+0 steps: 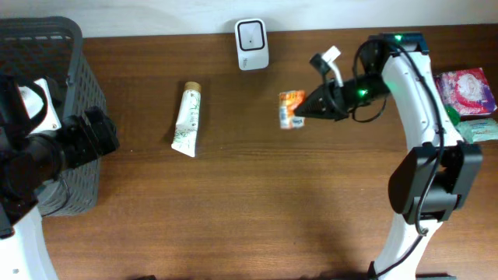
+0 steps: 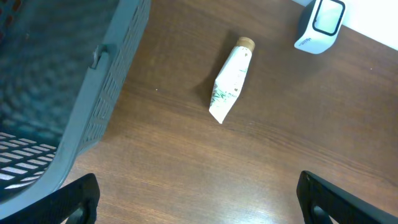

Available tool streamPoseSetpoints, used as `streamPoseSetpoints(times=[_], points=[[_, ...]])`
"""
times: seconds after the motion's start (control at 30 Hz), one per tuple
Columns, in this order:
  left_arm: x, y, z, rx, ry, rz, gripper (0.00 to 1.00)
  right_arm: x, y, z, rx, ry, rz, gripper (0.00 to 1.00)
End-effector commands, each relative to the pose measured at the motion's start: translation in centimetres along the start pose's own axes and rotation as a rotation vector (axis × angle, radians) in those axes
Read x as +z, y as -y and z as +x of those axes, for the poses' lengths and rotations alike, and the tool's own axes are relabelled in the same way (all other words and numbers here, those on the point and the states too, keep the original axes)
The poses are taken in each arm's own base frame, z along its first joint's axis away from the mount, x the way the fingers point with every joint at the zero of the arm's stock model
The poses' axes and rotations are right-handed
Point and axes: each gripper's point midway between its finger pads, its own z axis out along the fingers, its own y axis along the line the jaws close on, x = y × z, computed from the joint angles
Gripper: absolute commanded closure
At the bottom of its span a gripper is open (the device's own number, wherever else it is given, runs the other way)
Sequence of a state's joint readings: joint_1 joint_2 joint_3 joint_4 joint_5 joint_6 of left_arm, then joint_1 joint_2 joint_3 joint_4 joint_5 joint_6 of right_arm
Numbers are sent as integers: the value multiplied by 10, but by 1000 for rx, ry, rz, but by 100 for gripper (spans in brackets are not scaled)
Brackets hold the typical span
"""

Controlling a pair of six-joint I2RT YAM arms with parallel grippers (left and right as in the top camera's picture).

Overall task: Scan the item barcode
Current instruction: 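Carry the orange pack to the far right and release it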

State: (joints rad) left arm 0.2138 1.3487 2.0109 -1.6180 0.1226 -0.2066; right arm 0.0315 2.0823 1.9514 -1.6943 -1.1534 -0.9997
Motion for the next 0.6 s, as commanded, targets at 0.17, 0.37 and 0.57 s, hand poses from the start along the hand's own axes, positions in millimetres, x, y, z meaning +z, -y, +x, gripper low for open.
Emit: streamPoseSetpoints(times=[0.17,0.37,0.57], points=[[-1,-1,0,-13,3,-2,1,25,-8,2,-73,-69,-15,96],[-1,-1,0,-13,3,-2,1,24,-12,5,-48,-76,-24,96],[-1,-1,0,-13,3,-2,1,24,-12,7,-39,-84,-24,96]])
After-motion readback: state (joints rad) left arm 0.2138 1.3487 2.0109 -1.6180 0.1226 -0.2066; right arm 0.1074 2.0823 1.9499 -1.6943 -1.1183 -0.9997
